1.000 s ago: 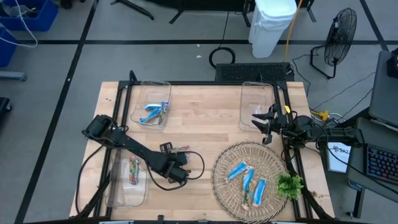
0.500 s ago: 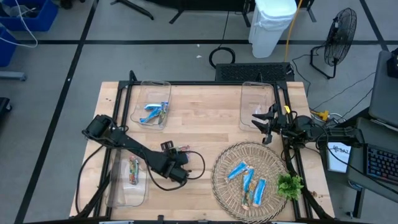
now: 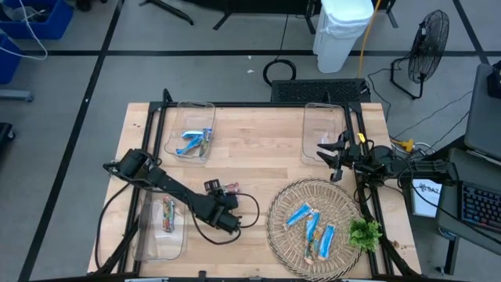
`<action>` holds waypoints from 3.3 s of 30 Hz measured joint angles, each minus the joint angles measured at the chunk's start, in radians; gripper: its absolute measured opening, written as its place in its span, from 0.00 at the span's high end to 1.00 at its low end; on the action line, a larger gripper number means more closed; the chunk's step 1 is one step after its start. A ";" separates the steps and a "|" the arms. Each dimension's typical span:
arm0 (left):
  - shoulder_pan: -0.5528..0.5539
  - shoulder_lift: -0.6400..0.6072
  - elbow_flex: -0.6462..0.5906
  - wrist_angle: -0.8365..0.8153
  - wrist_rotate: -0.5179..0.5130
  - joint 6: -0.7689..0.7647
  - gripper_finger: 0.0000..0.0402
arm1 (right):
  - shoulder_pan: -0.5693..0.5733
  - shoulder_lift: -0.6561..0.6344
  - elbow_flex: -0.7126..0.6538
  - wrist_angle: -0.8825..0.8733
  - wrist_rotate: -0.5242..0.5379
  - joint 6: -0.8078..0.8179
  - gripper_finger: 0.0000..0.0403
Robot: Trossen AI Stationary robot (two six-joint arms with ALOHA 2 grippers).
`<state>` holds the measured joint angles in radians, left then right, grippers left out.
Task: Pick and place Granola Bars by type
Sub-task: Put the orange granola bar into the bottom transparent bin
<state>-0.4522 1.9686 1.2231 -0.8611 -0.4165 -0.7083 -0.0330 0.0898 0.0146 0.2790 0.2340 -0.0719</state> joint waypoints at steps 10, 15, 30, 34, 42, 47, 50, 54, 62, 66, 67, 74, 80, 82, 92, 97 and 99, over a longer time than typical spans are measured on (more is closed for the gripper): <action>0.000 -0.034 -0.002 0.000 0.006 0.011 0.89 | 0.000 0.000 0.000 0.000 0.000 0.000 0.72; 0.000 -0.034 -0.002 -0.001 0.002 0.025 0.96 | 0.000 0.000 0.000 0.000 0.000 0.000 0.72; -0.022 -0.041 0.154 -0.156 -0.107 0.047 0.97 | 0.000 0.000 0.000 0.000 0.001 0.000 0.72; -0.056 -0.041 0.253 -0.293 -0.191 0.018 0.97 | 0.000 0.000 0.000 0.000 0.000 0.000 0.72; -0.171 -0.095 0.323 -0.548 -0.342 -0.236 0.98 | 0.000 0.000 0.000 0.000 0.000 0.000 0.72; -0.257 -0.186 0.296 -0.609 -0.453 -0.403 0.97 | 0.000 0.000 0.000 -0.001 0.000 0.007 0.72; -0.310 -0.249 0.261 -0.606 -0.519 -0.445 0.98 | 0.000 0.000 0.000 -0.001 0.000 0.007 0.72; -0.383 -0.336 0.178 -0.604 -0.567 -0.540 0.98 | 0.000 0.000 0.000 -0.001 0.000 0.007 0.72; -0.502 -0.502 -0.020 -0.604 -0.246 -0.927 0.98 | 0.000 0.000 0.000 -0.002 0.000 0.007 0.72; -0.529 -0.526 -0.062 -0.604 -0.007 -1.112 0.98 | 0.000 0.000 0.000 -0.002 0.000 0.007 0.72; -0.533 -0.526 -0.065 -0.605 0.041 -1.148 0.98 | 0.000 0.000 0.000 -0.002 0.000 0.007 0.72; -0.537 -0.523 -0.098 -0.605 0.201 -1.293 0.98 | 0.000 0.001 0.000 -0.002 0.000 0.006 0.72; -0.536 -0.523 -0.166 -0.602 0.401 -1.463 0.96 | 0.000 0.001 0.000 -0.002 0.000 0.007 0.72; -0.536 -0.522 -0.183 -0.595 0.444 -1.536 0.97 | 0.000 0.001 0.000 -0.002 0.000 0.007 0.72; -0.463 -0.522 -0.248 -0.516 0.463 -1.622 0.93 | 0.000 0.001 0.000 -0.001 0.000 0.007 0.72; -0.436 -0.522 -0.277 -0.491 0.476 -1.620 0.92 | 0.000 0.001 0.000 -0.001 0.000 0.007 0.72; -0.431 -0.522 -0.280 -0.492 0.476 -1.620 0.92 | 0.000 0.001 0.000 -0.001 0.000 0.008 0.72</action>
<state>-0.8837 1.4464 0.9428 -1.3531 0.0597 -2.3283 -0.0331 0.0906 0.0147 0.2779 0.2344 -0.0643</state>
